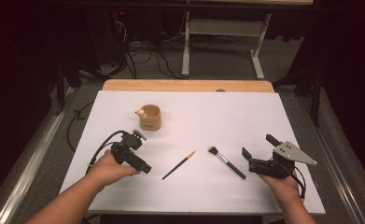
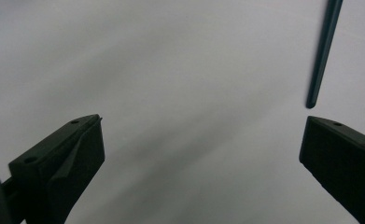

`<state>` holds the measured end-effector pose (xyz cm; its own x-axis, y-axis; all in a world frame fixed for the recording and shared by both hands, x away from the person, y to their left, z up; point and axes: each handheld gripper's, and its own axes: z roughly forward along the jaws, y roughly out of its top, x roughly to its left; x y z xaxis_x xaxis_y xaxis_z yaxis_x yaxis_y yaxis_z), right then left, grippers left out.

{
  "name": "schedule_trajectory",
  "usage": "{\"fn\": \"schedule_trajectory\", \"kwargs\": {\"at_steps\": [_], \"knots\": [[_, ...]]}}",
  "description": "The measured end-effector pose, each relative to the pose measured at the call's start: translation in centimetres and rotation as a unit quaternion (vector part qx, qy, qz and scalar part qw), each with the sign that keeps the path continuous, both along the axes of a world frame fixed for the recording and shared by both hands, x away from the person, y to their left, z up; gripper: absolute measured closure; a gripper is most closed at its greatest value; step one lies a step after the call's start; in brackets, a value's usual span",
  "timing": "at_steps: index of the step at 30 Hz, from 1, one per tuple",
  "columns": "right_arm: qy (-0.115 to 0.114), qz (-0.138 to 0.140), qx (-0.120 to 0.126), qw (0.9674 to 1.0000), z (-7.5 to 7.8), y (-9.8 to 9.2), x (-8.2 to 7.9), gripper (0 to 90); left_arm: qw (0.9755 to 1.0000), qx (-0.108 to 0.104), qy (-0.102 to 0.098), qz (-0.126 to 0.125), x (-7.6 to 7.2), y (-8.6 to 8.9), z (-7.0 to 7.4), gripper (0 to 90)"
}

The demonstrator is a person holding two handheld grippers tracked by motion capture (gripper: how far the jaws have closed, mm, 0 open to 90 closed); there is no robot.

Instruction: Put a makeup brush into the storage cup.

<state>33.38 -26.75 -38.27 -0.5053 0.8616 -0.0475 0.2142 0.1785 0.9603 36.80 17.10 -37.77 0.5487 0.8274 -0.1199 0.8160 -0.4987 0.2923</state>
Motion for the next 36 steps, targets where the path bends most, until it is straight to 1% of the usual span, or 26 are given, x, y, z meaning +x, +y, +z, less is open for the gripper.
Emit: {"fn": "schedule_trajectory", "kwargs": {"at_steps": [2,4,6,9,11,13,20,25,26,33,34,36], "knots": [[0.001,0.0,0.001,1.0,0.0,0.0,0.0,3.0,1.0,-0.002,0.0,-0.004,0.1,-0.4,0.0,0.7],[0.002,-0.002,-0.001,1.0,0.0,0.0,0.0,3.0,0.9999,0.001,0.001,-0.014,0.1,-0.9,0.1,0.7],[0.002,-0.003,-0.001,1.0,0.0,0.0,0.0,3.0,0.9999,-0.003,0.001,-0.015,0.1,-1.4,0.1,0.6],[0.002,-0.003,0.0,1.0,0.0,0.0,0.0,3.0,0.9997,-0.003,-0.001,-0.026,0.3,-2.0,0.2,0.7],[0.001,0.0,-0.001,1.0,0.0,0.0,0.1,3.0,0.9996,-0.006,-0.003,-0.026,0.3,-2.3,0.2,0.7],[0.002,-0.002,-0.002,1.0,0.0,0.0,0.0,3.0,0.9994,-0.011,-0.001,-0.034,0.4,-3.0,0.2,0.7],[0.002,-0.004,-0.002,1.0,0.0,-0.1,0.0,3.0,0.9987,-0.02,-0.002,-0.048,0.7,-4.5,0.1,0.7],[0.002,-0.002,-0.001,1.0,-0.1,0.0,0.0,3.0,0.9981,-0.023,0.005,-0.058,0.8,-5.4,-0.1,2.6],[0.002,-0.002,-0.002,1.0,-0.1,0.0,0.0,3.0,0.9977,-0.024,0.01,-0.062,0.8,-5.8,-0.2,3.1],[-0.001,-0.003,-0.002,1.0,0.0,-0.1,0.0,3.0,0.9966,-0.027,0.014,-0.077,0.9,-7.0,-0.4,5.6],[-0.001,-0.001,-0.001,1.0,0.0,0.0,0.0,3.0,0.9963,-0.022,0.016,-0.082,0.9,-7.4,-0.6,7.1],[0.0,-0.001,-0.001,1.0,0.0,0.0,0.0,3.0,0.9959,-0.02,0.018,-0.086,0.9,-7.7,-0.7,8.1]]}}
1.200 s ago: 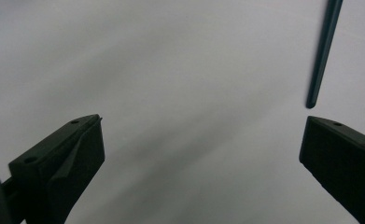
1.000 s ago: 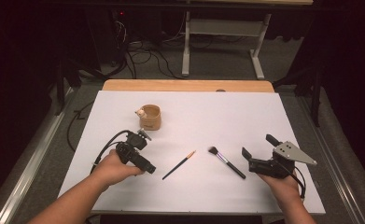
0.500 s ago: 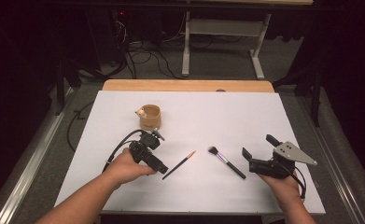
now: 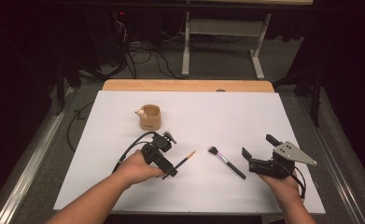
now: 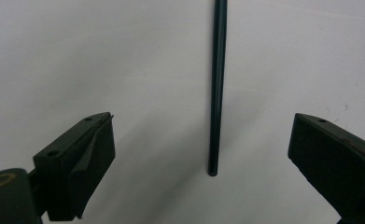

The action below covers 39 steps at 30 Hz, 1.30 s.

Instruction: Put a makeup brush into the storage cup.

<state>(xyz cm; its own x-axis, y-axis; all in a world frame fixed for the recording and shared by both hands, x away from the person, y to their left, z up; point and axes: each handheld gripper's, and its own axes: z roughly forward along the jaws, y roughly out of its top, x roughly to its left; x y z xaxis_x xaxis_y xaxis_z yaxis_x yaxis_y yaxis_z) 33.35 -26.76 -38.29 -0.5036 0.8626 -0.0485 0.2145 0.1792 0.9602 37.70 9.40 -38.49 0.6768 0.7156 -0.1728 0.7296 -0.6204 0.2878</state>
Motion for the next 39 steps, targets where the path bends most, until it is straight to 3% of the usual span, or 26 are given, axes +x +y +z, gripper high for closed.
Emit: {"fn": "schedule_trajectory", "kwargs": {"at_steps": [9,17,25,39], "knots": [[0.0,0.0,0.001,1.0,0.0,0.0,0.0,3.0,0.9999,0.004,0.003,-0.011,0.3,-0.9,-0.7,17.2],[-0.001,0.001,-0.001,1.0,0.0,0.0,0.0,3.0,0.9997,0.004,0.004,-0.023,0.3,-1.3,-0.8,30.8],[-0.002,-0.002,-0.001,1.0,0.0,0.0,-0.1,3.0,0.9992,0.016,0.011,-0.035,0.5,-2.0,-1.2,35.5],[-0.003,0.0,-0.002,1.0,0.0,0.0,-0.1,3.0,0.9985,0.033,0.016,-0.041,0.7,-2.4,-1.3,53.5]]}}
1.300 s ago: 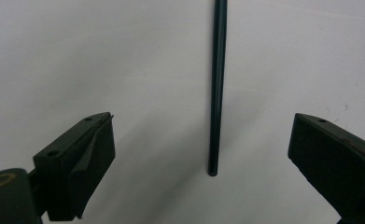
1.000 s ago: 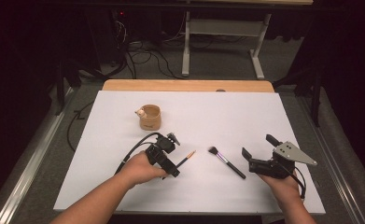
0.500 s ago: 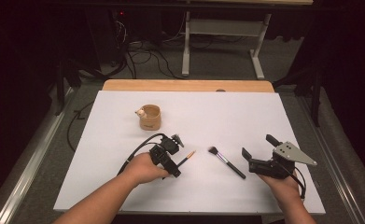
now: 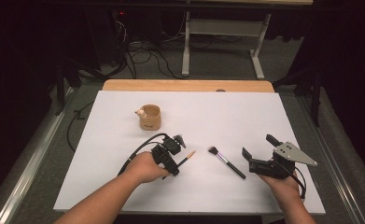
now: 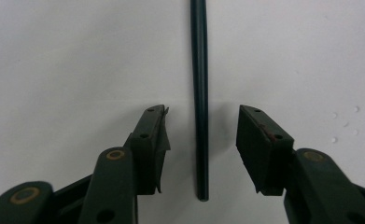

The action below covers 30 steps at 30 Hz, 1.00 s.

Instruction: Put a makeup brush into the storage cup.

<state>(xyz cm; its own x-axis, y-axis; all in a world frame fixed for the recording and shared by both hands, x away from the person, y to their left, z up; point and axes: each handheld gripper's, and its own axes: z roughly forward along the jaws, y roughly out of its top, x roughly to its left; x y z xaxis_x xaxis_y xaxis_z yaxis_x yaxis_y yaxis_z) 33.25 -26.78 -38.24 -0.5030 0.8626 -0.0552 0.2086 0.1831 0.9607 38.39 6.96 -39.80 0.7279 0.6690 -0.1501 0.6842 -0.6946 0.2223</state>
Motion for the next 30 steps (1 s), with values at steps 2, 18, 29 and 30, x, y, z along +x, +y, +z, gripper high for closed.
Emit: {"fn": "schedule_trajectory", "kwargs": {"at_steps": [2,18,29,30], "knots": [[0.002,-0.001,0.001,1.0,-0.01,0.01,0.0,3.0,1.0,0.005,0.002,-0.005,0.0,-0.08,0.05,56.4],[0.002,-0.001,0.002,1.0,0.0,-0.01,-0.02,3.0,0.9986,0.042,-0.014,-0.03,-0.04,-0.7,0.05,70.7],[0.0,-0.001,0.002,1.0,0.02,-0.01,-0.03,3.0,0.9981,0.053,-0.003,-0.03,0.46,-0.79,0.1,74.5],[0.0,-0.001,0.002,1.0,0.02,-0.01,-0.03,3.0,0.9981,0.053,-0.003,-0.03,0.46,-0.79,0.1,74.9]]}}
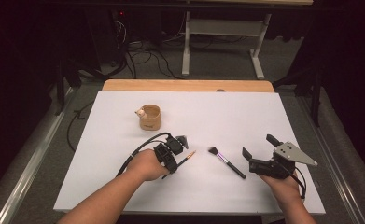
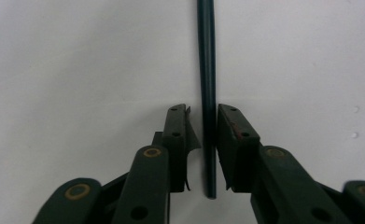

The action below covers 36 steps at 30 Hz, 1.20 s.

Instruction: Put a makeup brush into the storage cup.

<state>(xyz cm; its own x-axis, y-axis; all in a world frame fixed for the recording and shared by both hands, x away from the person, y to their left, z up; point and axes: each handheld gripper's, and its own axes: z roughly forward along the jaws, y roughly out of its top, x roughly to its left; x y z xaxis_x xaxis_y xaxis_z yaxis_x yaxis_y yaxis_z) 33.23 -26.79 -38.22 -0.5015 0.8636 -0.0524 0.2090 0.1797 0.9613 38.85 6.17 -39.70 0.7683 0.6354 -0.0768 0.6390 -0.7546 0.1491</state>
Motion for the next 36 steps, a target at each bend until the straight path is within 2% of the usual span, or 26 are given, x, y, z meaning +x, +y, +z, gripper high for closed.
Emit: {"fn": "schedule_trajectory", "kwargs": {"at_steps": [4,20,36], "knots": [[-0.003,-0.002,0.003,1.0,0.07,-0.09,-0.04,3.1,1.0,0.0,-0.002,0.005,0.01,-0.04,-0.04,76.8],[-0.001,-0.002,0.002,1.0,0.05,-0.04,-0.07,3.2,0.9999,-0.002,-0.01,-0.002,0.03,0.23,-0.08,83.7],[-0.003,-0.003,-0.001,1.0,0.06,-0.04,-0.08,3.2,0.9999,-0.009,-0.005,-0.001,0.17,0.47,-0.1,84.2]]}}
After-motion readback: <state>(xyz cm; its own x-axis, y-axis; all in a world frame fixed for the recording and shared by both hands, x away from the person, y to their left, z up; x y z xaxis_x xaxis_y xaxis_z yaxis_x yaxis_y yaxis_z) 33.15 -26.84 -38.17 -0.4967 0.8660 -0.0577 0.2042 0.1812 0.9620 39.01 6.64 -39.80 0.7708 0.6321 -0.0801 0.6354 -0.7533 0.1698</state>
